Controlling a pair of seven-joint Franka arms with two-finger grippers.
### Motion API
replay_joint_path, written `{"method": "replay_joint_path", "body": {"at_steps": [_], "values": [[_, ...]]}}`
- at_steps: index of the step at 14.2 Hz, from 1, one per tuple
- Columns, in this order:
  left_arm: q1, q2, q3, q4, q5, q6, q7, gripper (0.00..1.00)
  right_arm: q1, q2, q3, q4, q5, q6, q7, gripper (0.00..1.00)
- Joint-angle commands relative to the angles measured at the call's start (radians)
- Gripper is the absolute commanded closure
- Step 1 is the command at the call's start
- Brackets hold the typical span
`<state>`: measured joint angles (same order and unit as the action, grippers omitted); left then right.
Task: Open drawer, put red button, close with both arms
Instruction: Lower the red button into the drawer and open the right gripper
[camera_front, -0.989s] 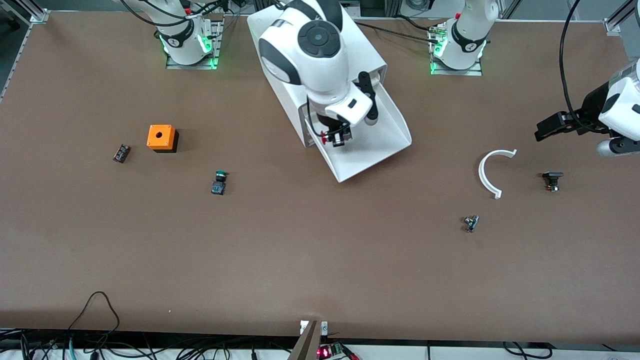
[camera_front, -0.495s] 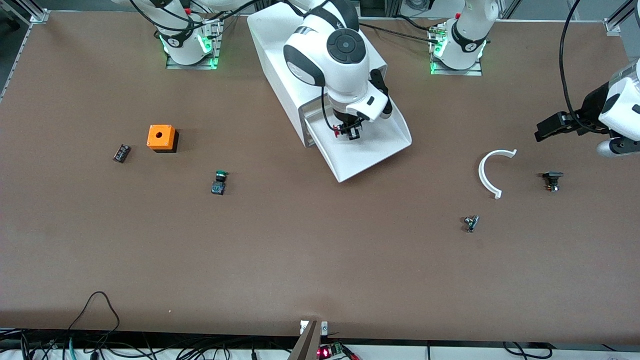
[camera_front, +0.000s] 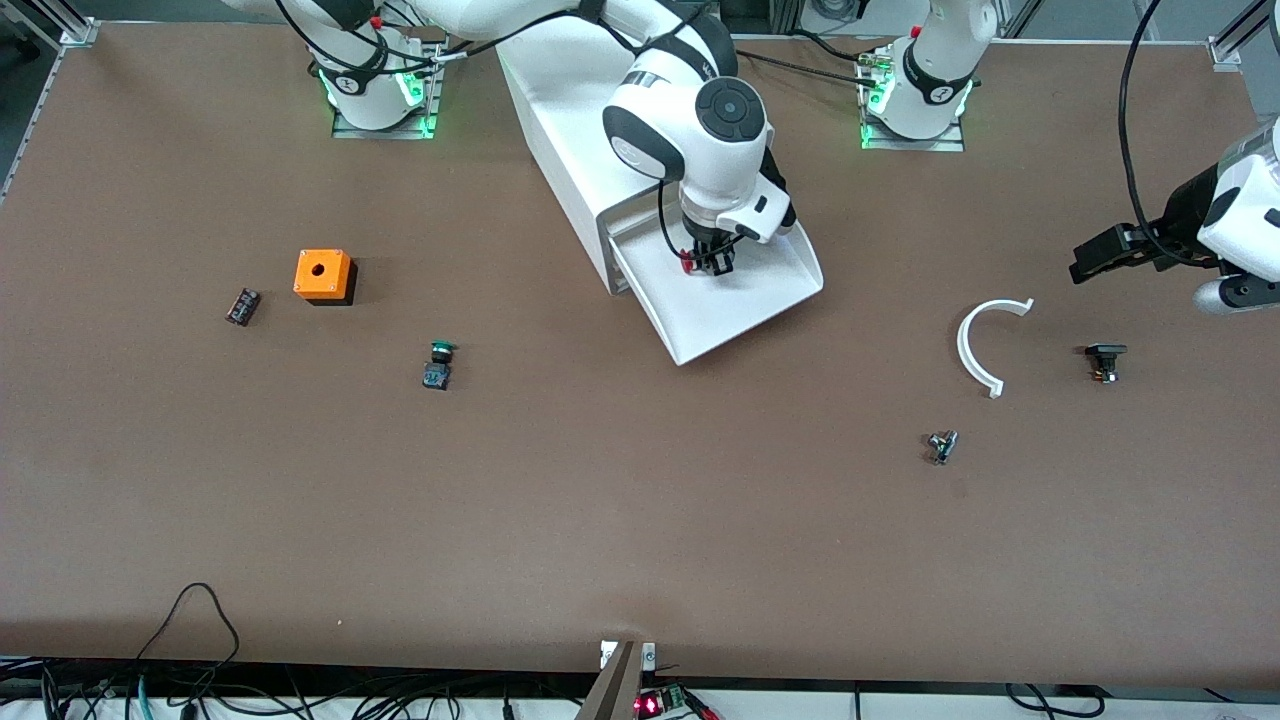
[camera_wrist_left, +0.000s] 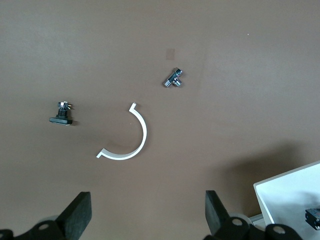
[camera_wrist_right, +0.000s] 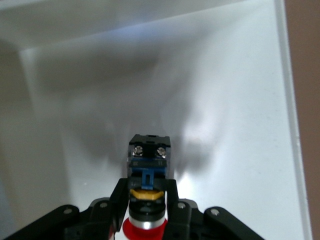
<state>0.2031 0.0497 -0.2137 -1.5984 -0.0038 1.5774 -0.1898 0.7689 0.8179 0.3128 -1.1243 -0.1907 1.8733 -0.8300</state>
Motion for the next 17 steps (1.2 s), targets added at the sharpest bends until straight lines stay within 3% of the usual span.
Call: {"method": "replay_joint_path", "body": {"at_steps": [1,2,3,9,12,14,16,17], "values": [[-0.002,0.002,-0.004,0.008,0.027,0.004,-0.011,0.00,0.013,0.027,0.003,0.035,-0.024,0.006,0.006,0.52],[-0.002,0.002,-0.004,0.009,0.027,0.004,-0.013,0.00,0.012,0.024,0.003,0.037,-0.023,0.021,0.031,0.16],[-0.004,0.004,-0.004,0.012,0.027,0.001,-0.013,0.00,0.007,0.017,0.003,0.043,-0.021,0.023,0.054,0.00],[-0.008,0.009,-0.006,0.012,0.027,0.007,-0.003,0.00,-0.052,-0.138,0.000,0.047,0.002,0.007,0.075,0.00],[-0.020,0.019,-0.016,-0.003,0.021,0.036,-0.014,0.00,-0.115,-0.239,-0.024,0.040,0.000,-0.065,0.208,0.00],[-0.040,0.041,-0.027,-0.044,0.016,0.114,-0.026,0.00,-0.137,-0.279,-0.099,0.038,-0.003,-0.072,0.294,0.00],[-0.062,0.056,-0.056,-0.150,0.016,0.261,-0.130,0.00,-0.157,-0.302,-0.181,0.020,0.002,-0.069,0.421,0.00],[-0.077,0.068,-0.075,-0.210,0.016,0.345,-0.199,0.00,-0.181,-0.315,-0.191,-0.014,0.003,-0.060,0.481,0.00]]}}
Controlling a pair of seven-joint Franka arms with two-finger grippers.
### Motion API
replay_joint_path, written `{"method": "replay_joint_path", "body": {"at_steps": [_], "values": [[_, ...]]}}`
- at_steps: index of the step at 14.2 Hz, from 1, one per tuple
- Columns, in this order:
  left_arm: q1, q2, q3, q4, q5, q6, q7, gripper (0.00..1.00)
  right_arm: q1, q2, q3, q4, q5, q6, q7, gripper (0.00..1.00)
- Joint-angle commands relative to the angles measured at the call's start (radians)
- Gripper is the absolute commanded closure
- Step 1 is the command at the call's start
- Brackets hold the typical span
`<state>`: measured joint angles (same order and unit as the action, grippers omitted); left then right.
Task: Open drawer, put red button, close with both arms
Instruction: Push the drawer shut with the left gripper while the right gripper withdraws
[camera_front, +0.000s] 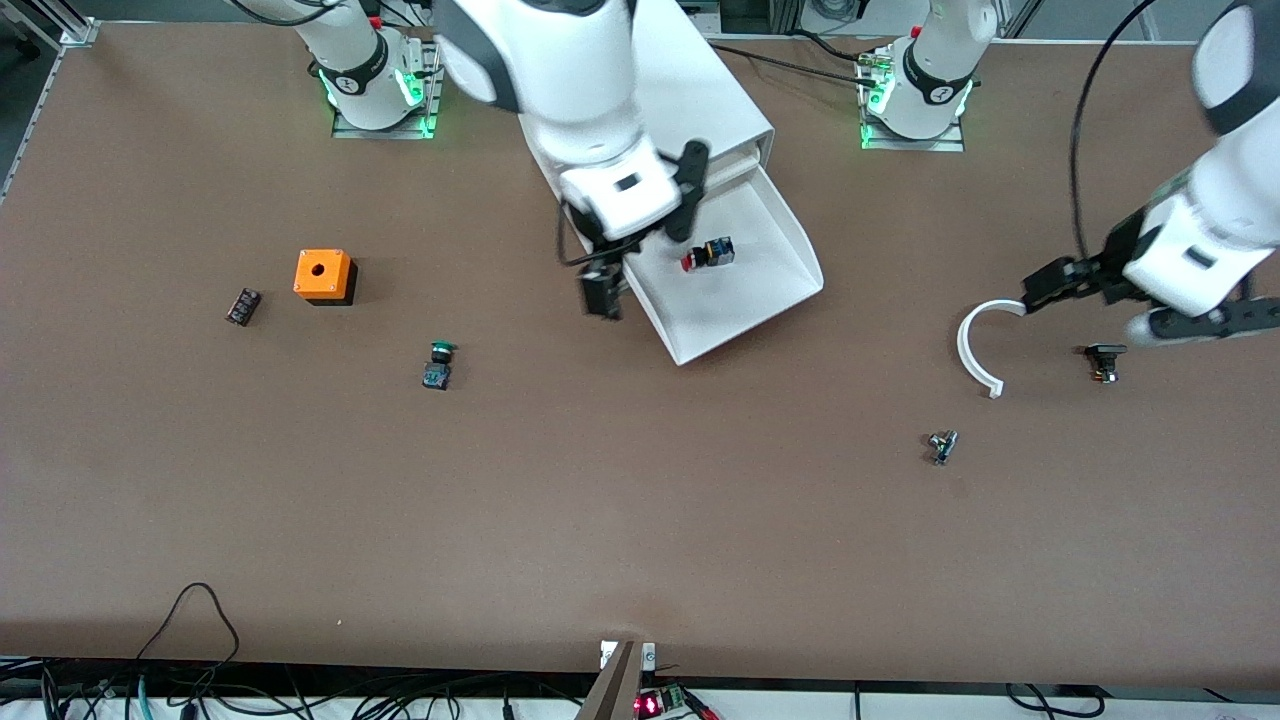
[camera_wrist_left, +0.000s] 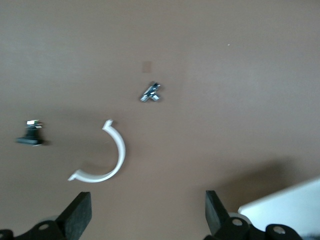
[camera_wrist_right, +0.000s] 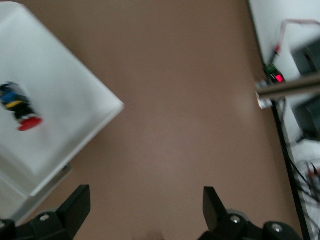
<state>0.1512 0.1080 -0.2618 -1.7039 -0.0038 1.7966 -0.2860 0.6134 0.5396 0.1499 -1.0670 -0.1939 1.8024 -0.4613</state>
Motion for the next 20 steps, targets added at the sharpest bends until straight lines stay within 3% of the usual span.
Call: {"method": "replay_joint_path", "body": {"at_steps": [1,4,6,10,13,17,20], "values": [[-0.038,0.021,-0.039,-0.158,0.016,0.206,-0.166,0.00,-0.056,-0.047,-0.029,-0.097,0.013,0.014,0.203,0.00],[-0.108,0.068,-0.054,-0.272,0.016,0.412,-0.350,0.00,-0.159,-0.050,-0.030,-0.122,0.080,0.034,0.424,0.00],[-0.136,0.091,-0.072,-0.325,0.016,0.504,-0.439,0.00,-0.208,-0.082,-0.038,-0.200,0.074,0.032,0.568,0.00],[-0.212,0.157,-0.076,-0.349,0.015,0.572,-0.470,0.00,-0.309,-0.104,-0.038,-0.298,0.071,0.040,0.877,0.00],[-0.269,0.209,-0.076,-0.349,0.015,0.599,-0.478,0.00,-0.404,-0.158,-0.056,-0.382,0.071,0.034,0.903,0.00],[-0.331,0.208,-0.082,-0.353,0.013,0.592,-0.464,0.00,-0.494,-0.184,-0.088,-0.386,0.073,-0.009,0.895,0.00],[-0.332,0.168,-0.172,-0.419,0.013,0.590,-0.463,0.00,-0.494,-0.230,-0.138,-0.386,0.071,-0.037,0.882,0.00]]}}
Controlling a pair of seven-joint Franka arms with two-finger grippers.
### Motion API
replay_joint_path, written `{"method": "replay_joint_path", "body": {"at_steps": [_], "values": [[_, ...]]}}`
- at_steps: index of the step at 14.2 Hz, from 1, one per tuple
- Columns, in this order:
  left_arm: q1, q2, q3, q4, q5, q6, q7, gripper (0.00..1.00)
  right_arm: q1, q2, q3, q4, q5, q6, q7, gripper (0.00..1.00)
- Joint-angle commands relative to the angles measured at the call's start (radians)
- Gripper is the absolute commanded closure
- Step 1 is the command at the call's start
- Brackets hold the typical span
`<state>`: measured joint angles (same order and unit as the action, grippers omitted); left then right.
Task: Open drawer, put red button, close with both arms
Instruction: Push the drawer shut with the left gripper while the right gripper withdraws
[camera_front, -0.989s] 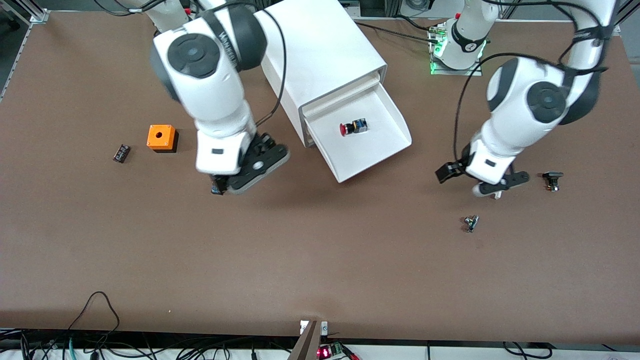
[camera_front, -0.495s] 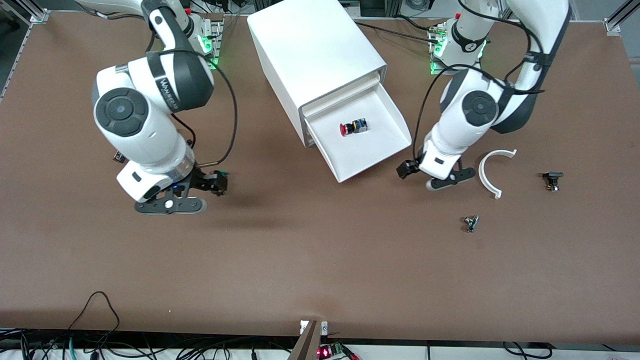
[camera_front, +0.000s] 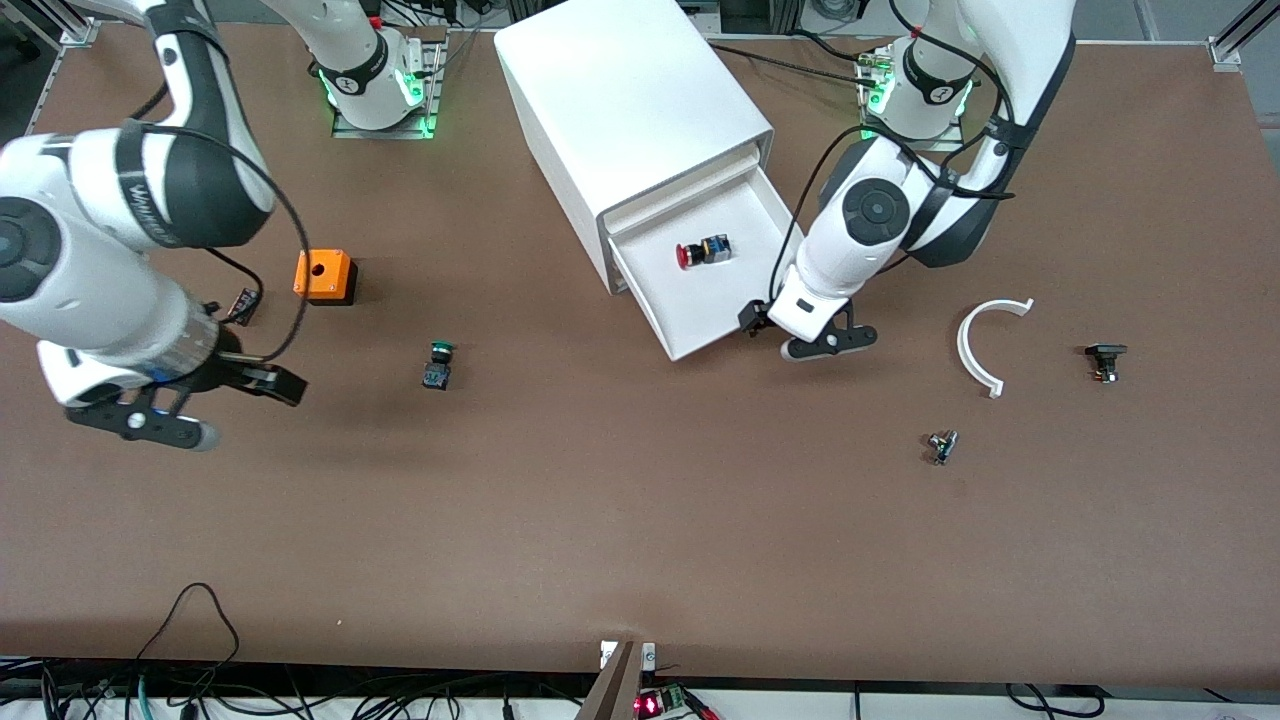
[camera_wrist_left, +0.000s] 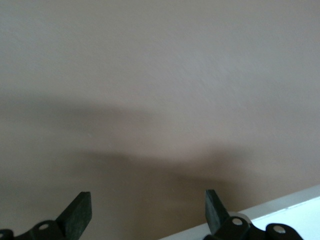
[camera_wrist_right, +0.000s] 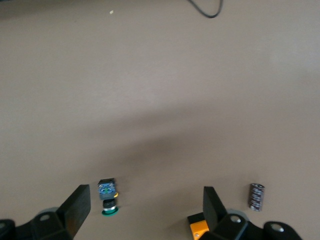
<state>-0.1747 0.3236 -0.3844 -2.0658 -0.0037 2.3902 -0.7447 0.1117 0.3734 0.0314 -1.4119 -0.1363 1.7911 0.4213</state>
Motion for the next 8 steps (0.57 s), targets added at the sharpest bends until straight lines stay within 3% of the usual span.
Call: {"method": "replay_joint_path", "body": {"at_steps": [1,4,8], "values": [[-0.006,-0.061,-0.082,-0.081,0.013,-0.003,-0.004,0.00,0.008,-0.085,-0.048,-0.041,0.023,-0.060,0.004,0.00],[-0.006,-0.083,-0.168,-0.120,0.013,-0.006,-0.004,0.00,0.006,-0.129,-0.114,-0.033,0.030,-0.120,-0.105,0.00],[-0.005,-0.101,-0.217,-0.120,0.013,-0.034,-0.004,0.00,0.003,-0.166,-0.220,-0.032,0.129,-0.185,-0.226,0.00]]}}
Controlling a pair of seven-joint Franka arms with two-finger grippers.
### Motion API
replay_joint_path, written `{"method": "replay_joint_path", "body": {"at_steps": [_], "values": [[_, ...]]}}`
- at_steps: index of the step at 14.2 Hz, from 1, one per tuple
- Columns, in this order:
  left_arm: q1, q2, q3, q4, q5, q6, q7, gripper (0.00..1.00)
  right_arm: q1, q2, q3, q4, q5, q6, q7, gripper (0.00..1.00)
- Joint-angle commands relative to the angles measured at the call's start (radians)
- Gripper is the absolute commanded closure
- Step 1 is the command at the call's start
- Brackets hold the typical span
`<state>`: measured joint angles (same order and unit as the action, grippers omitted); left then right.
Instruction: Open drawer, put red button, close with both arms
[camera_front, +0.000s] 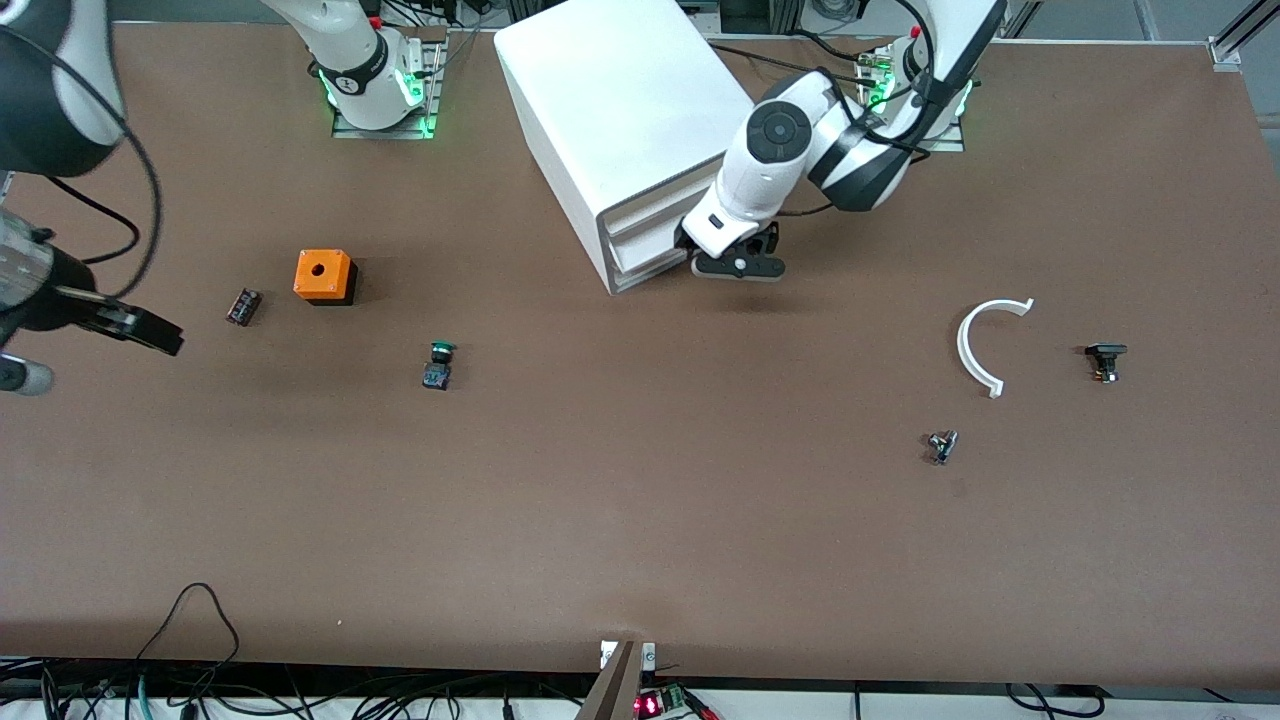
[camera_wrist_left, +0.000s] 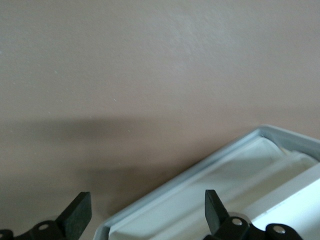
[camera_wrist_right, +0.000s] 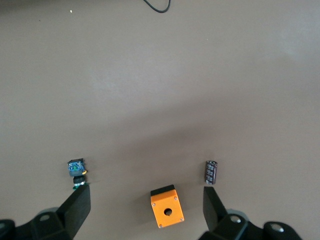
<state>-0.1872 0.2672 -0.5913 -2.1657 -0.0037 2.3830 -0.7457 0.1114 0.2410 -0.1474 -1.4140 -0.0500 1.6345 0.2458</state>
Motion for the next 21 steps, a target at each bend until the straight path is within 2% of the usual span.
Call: {"method": "replay_joint_path", "body": {"at_steps": [1,2,4,6,8,9,11,13,15,17,21], "values": [[0.008,-0.048,-0.021,-0.026,0.013,-0.045,-0.003,0.00,0.004,-0.035,-0.040,-0.030,0.039,-0.044,-0.089,0.00],[0.009,-0.054,-0.043,-0.031,0.013,-0.056,-0.003,0.00,0.004,-0.038,-0.037,-0.031,0.033,-0.045,-0.108,0.00],[0.021,-0.059,-0.044,-0.028,0.013,-0.054,-0.001,0.00,0.004,-0.049,-0.032,-0.039,0.030,-0.047,-0.143,0.00],[0.092,-0.084,-0.035,-0.011,0.027,-0.030,0.000,0.00,-0.034,-0.077,-0.008,-0.081,0.030,-0.036,-0.152,0.00],[0.164,-0.111,0.017,0.036,0.027,-0.002,0.002,0.00,-0.105,-0.083,0.064,-0.091,0.029,-0.033,-0.152,0.00],[0.182,-0.129,0.056,0.055,0.027,-0.002,0.020,0.00,-0.107,-0.083,0.068,-0.091,0.029,-0.033,-0.152,0.00],[0.199,-0.173,0.140,0.098,0.027,-0.039,0.174,0.00,-0.110,-0.088,0.068,-0.097,0.029,-0.031,-0.169,0.00],[0.227,-0.226,0.203,0.153,0.024,-0.193,0.370,0.00,-0.113,-0.097,0.062,-0.117,0.029,-0.015,-0.223,0.00],[0.258,-0.261,0.241,0.257,0.019,-0.394,0.546,0.00,-0.113,-0.098,0.060,-0.122,0.029,-0.015,-0.224,0.00],[0.258,-0.279,0.310,0.360,0.021,-0.546,0.670,0.00,-0.113,-0.123,0.060,-0.153,0.030,-0.012,-0.224,0.00],[0.258,-0.299,0.451,0.472,0.024,-0.712,0.856,0.00,-0.113,-0.282,0.060,-0.371,0.029,0.093,-0.227,0.00]]}}
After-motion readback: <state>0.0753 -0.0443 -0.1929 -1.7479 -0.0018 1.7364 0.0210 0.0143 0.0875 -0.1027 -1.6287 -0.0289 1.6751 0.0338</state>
